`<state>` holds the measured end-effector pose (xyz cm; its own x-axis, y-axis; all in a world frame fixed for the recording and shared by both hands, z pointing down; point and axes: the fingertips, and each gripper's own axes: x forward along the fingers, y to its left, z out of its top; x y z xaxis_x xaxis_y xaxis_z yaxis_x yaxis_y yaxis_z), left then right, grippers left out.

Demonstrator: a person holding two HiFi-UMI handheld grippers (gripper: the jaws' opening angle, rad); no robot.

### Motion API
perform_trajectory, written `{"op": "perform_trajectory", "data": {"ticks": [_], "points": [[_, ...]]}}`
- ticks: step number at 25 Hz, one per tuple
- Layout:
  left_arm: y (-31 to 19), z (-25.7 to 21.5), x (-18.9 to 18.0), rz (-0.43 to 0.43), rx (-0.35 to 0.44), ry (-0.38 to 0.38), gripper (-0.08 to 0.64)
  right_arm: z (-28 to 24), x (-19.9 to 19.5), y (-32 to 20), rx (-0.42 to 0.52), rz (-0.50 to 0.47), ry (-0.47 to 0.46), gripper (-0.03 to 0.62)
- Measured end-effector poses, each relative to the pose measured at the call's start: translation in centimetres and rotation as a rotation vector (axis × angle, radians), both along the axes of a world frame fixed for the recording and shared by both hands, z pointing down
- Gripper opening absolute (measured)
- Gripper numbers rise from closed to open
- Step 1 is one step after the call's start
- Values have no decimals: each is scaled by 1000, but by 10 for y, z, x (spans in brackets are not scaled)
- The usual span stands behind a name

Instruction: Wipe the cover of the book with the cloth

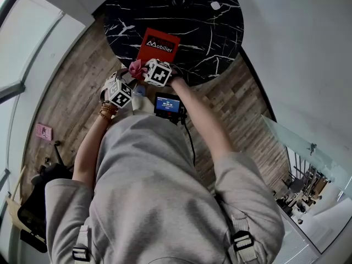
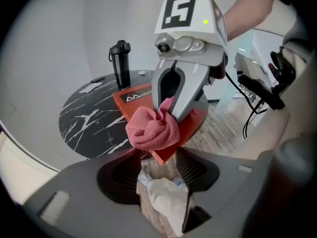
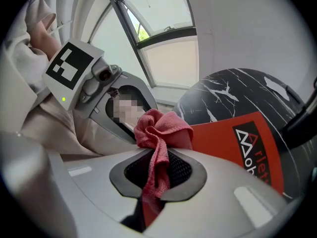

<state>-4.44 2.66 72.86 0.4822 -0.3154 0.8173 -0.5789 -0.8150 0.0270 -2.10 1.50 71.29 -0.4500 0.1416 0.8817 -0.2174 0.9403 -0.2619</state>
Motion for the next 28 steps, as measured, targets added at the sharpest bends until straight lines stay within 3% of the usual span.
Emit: {"op": "perform_trajectory", "data": {"ticks": [9, 12, 16, 19, 23, 28], "points": [[2, 0, -1, -32, 8, -8, 206, 0, -7, 15, 12, -15, 20, 60], [7, -3, -2, -30, 15, -25, 206, 1, -9, 20, -19, 19, 33, 60], [12, -25, -3, -16, 66, -21, 210, -8, -5, 29, -102, 47, 13, 61], [12, -54, -7, -24, 128, -3, 215, -37, -2, 26, -76, 62, -62, 61], [0, -117, -8, -67, 274, 96, 211, -103, 11, 1, 23, 243, -257, 61], [-22, -235, -5, -170, 556, 320, 143, -213, 65, -29, 327, 570, -511, 61]]}}
